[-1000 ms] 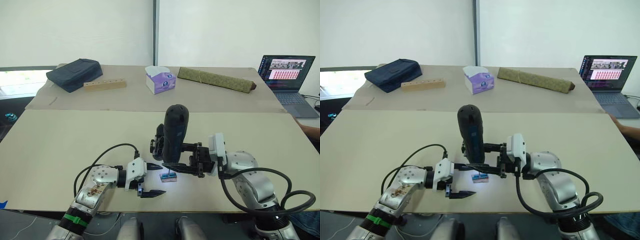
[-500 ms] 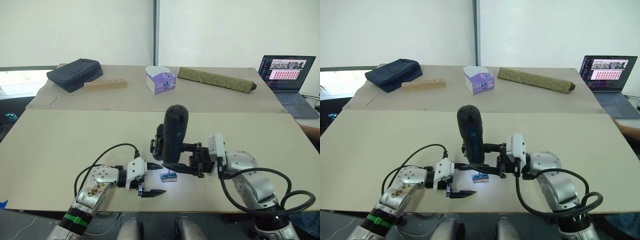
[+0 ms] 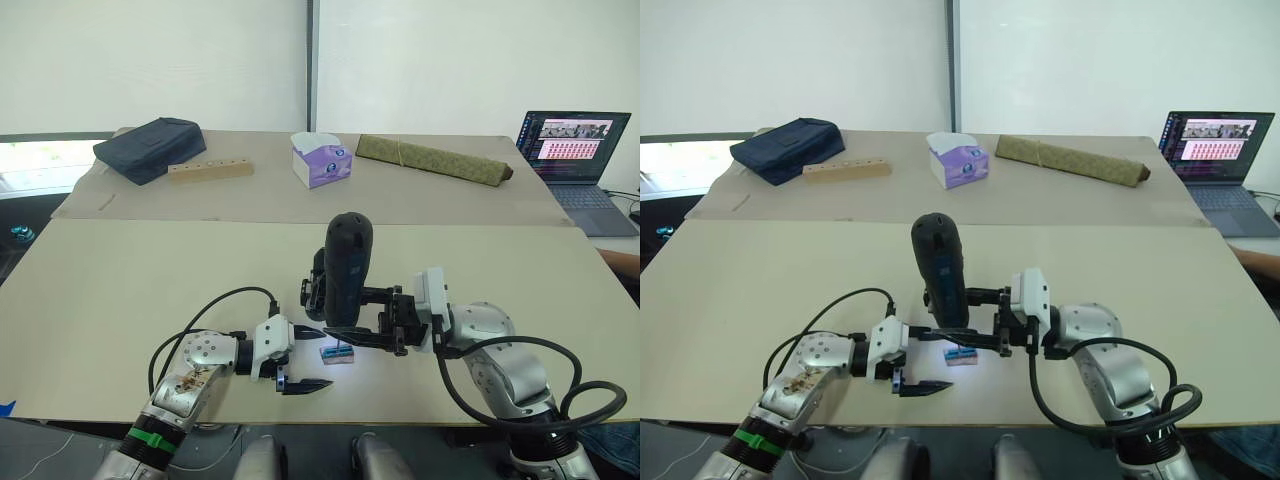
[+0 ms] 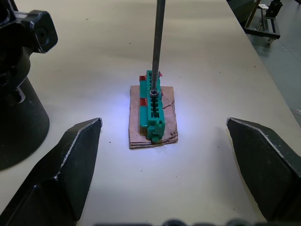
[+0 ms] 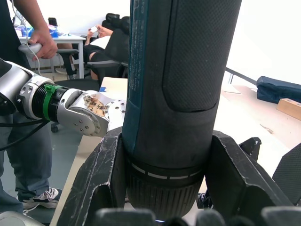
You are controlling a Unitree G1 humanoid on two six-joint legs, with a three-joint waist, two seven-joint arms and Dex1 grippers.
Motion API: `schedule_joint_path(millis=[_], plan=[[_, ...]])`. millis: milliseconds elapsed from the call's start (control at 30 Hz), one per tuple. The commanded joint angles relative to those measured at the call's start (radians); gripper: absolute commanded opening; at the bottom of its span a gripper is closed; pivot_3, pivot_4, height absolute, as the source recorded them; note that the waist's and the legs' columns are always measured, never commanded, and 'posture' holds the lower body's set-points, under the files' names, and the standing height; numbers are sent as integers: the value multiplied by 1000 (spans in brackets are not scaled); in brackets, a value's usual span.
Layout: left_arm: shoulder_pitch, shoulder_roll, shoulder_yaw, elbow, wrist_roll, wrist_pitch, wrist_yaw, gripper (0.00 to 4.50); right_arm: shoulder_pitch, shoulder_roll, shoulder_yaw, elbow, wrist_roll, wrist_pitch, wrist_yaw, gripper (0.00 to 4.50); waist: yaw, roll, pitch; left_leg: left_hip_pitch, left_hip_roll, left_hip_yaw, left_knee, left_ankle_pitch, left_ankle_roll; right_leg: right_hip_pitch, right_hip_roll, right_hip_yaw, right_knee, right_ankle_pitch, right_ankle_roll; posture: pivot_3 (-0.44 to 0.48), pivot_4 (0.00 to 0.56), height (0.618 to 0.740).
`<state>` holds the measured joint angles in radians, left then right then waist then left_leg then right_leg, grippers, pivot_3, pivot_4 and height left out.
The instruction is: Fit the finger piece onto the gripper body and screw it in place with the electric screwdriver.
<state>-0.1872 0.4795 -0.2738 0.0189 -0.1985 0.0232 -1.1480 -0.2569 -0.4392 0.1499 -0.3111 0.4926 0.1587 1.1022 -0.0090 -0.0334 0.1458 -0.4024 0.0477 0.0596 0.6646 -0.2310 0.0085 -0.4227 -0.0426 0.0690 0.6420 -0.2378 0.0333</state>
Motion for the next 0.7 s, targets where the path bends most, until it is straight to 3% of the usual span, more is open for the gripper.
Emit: schedule_joint_path(millis=[33, 700], plan=[[4, -4, -15, 23, 8, -1, 5, 4474, -11, 5, -4, -13, 9, -24, 2, 1937, 0, 0, 0, 0, 0, 0, 0, 0, 0, 0, 0, 0, 0, 0, 0, 0, 150, 740], [4, -7, -15, 28, 9, 0, 8, 4474, -11, 7, 4, -12, 7, -19, 3, 1937, 0, 0, 0, 1, 0, 0, 0, 0, 0, 1, 0, 0, 0, 0, 0, 0, 150, 740]])
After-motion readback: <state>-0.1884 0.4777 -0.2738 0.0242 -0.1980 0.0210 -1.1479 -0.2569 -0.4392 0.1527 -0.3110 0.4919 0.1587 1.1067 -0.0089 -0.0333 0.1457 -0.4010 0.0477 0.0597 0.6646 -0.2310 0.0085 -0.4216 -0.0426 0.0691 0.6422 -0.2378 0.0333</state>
